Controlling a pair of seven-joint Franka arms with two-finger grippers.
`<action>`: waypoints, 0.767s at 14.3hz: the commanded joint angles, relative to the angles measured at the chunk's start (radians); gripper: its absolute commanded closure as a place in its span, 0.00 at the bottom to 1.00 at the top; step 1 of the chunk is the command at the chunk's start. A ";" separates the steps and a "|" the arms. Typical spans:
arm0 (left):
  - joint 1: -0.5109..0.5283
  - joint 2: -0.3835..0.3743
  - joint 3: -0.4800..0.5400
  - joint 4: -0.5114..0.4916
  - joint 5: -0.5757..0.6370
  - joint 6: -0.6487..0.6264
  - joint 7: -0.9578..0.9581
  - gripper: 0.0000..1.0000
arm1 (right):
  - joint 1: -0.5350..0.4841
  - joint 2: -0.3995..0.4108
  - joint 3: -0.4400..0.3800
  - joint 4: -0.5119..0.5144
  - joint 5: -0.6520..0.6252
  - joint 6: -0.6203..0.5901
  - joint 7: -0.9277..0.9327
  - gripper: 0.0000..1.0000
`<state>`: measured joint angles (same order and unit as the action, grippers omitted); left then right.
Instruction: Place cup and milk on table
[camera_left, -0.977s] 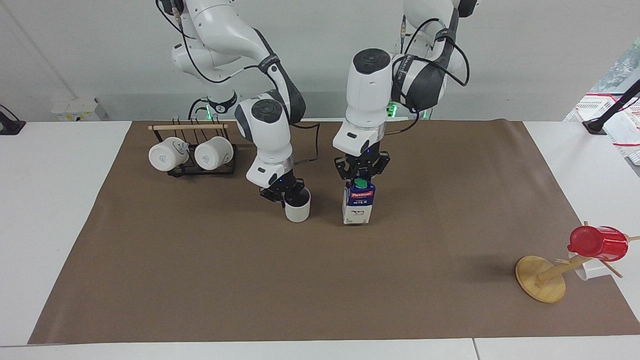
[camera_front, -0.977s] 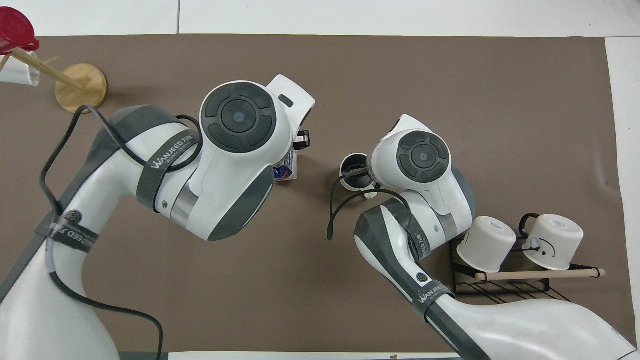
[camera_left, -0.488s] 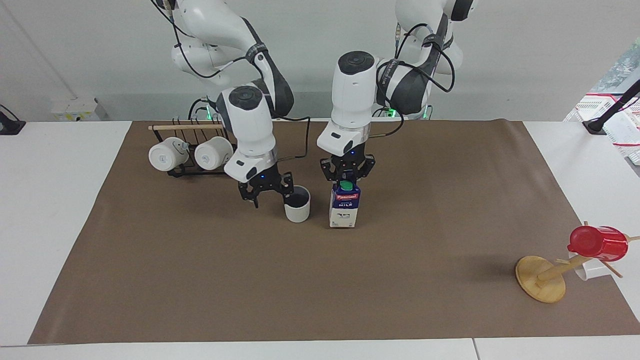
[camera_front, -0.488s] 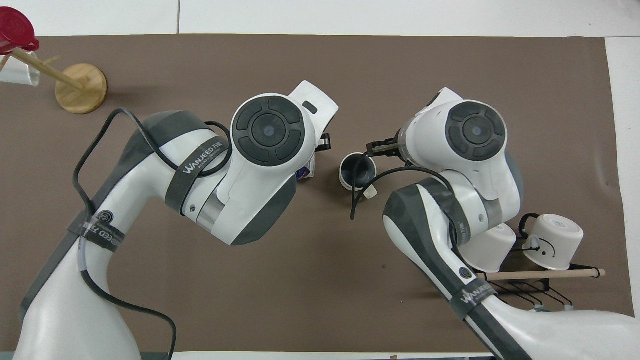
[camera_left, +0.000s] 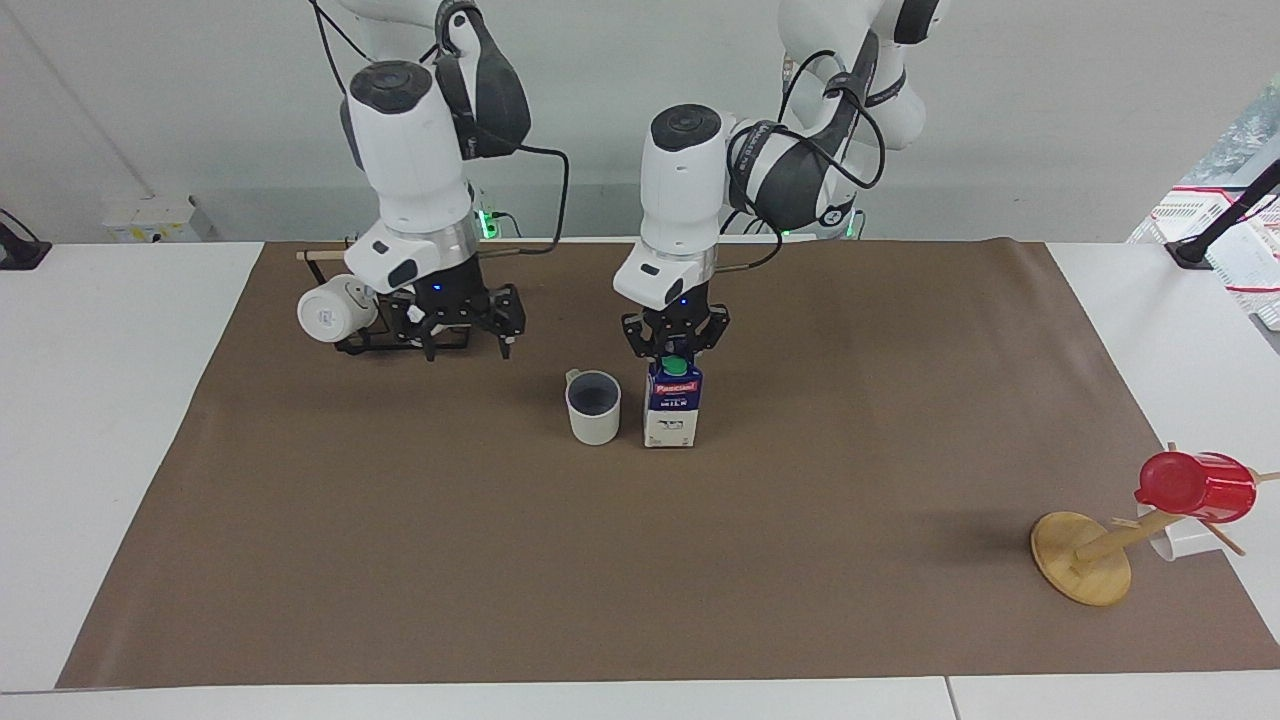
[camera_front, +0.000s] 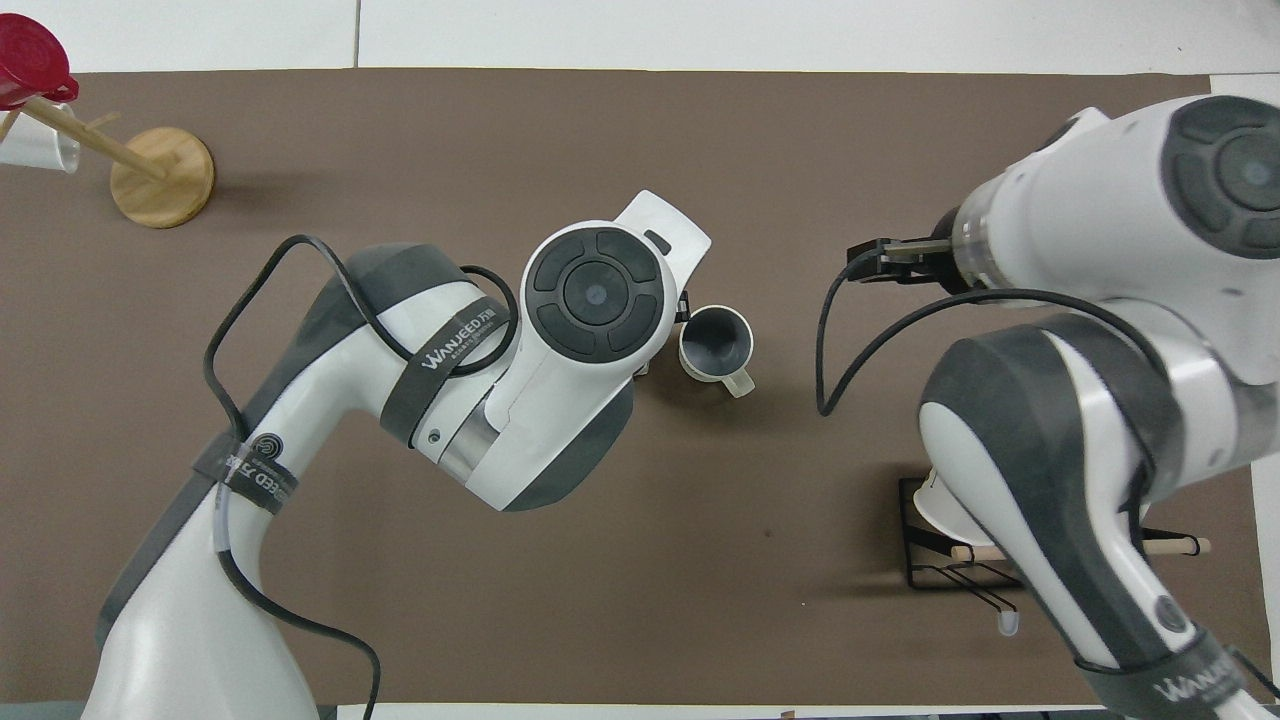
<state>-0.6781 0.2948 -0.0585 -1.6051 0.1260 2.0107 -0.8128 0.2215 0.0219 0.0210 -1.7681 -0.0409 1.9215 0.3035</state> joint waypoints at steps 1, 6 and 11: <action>-0.020 -0.006 0.014 -0.015 0.024 -0.009 -0.023 1.00 | -0.082 -0.049 0.005 0.009 -0.022 -0.083 -0.017 0.00; -0.020 -0.013 0.014 -0.029 0.023 -0.013 -0.032 0.89 | -0.209 -0.042 0.007 0.217 -0.004 -0.359 -0.099 0.00; -0.005 -0.046 0.014 -0.033 0.015 -0.012 -0.052 0.00 | -0.243 -0.017 0.008 0.262 -0.002 -0.429 -0.138 0.00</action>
<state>-0.6844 0.2943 -0.0547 -1.6163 0.1261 2.0064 -0.8466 -0.0133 -0.0150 0.0153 -1.5076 -0.0418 1.4993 0.1820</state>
